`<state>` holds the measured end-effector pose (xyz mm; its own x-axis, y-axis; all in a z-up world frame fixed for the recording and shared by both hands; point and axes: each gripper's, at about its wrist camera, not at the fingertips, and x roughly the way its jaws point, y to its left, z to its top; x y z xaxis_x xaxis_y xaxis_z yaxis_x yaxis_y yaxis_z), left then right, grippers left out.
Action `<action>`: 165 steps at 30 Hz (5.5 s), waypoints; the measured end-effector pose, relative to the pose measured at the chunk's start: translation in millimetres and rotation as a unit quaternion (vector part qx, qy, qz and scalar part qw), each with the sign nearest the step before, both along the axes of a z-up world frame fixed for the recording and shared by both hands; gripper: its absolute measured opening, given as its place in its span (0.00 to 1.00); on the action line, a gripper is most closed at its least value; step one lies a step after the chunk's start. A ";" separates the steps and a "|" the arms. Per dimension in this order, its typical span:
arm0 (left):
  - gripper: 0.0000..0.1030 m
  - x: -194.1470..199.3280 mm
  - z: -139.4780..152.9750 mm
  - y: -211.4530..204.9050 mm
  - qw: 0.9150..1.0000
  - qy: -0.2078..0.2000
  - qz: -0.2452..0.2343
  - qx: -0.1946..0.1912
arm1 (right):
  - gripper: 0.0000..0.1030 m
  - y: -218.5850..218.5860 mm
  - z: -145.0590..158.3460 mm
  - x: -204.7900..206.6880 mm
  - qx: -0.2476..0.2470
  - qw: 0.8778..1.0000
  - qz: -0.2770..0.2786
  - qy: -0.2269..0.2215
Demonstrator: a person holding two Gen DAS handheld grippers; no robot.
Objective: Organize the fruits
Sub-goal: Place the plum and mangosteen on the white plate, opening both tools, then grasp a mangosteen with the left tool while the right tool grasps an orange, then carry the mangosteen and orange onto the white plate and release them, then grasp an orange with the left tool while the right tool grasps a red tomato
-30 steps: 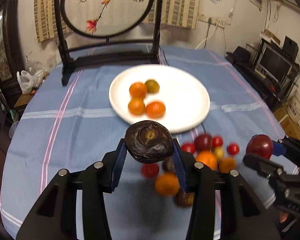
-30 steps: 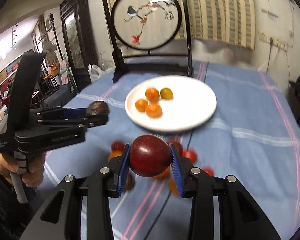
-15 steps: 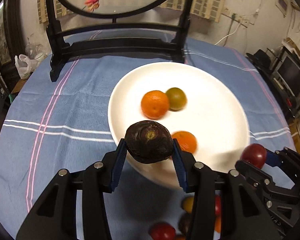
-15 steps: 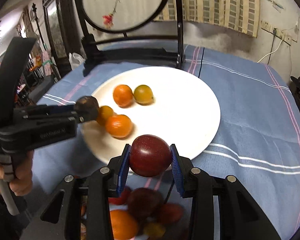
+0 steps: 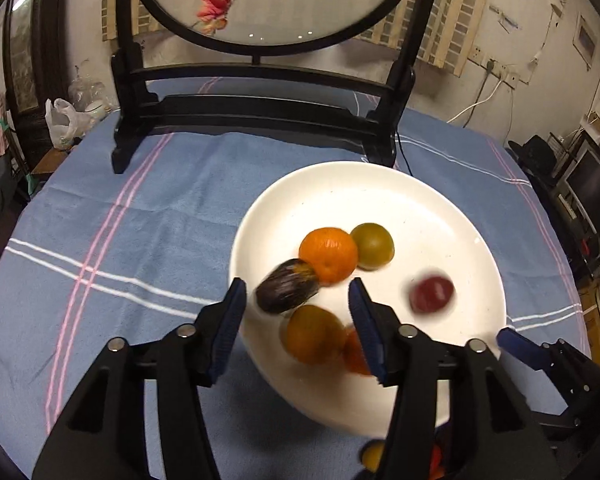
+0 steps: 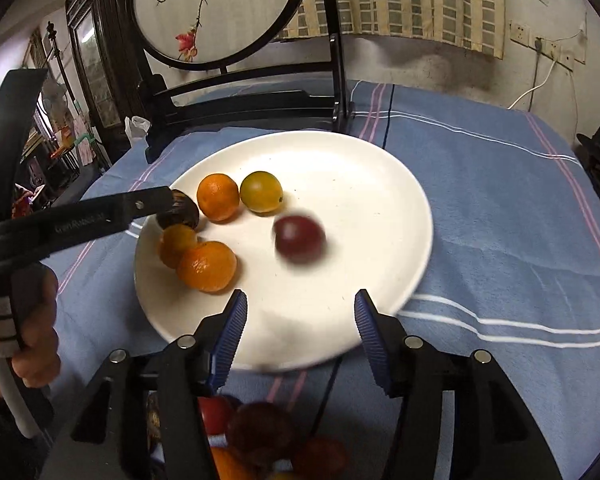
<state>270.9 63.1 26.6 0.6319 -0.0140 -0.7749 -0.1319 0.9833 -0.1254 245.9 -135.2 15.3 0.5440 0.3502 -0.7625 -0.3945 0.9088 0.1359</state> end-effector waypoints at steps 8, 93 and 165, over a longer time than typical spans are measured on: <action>0.65 -47.2 8.5 -6.4 1.000 -0.007 -0.017 0.007 | 0.57 -25.2 3.8 -35.7 0.012 1.000 -0.015 0.007; 0.39 -111.8 27.2 -52.7 0.994 -0.012 -0.104 0.008 | 0.39 -32.0 45.1 -99.7 0.008 0.998 0.008 -0.057; 0.72 -157.8 -59.3 -53.7 0.994 0.080 -0.069 0.003 | 0.66 -65.8 -19.4 -174.0 0.003 1.000 -0.010 0.009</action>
<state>113.2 9.4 -32.7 0.4935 -0.0866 -0.8654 -0.0136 0.9941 -0.1072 71.9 -201.0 -4.1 0.5372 0.3438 -0.7702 -0.3739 0.9156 0.1479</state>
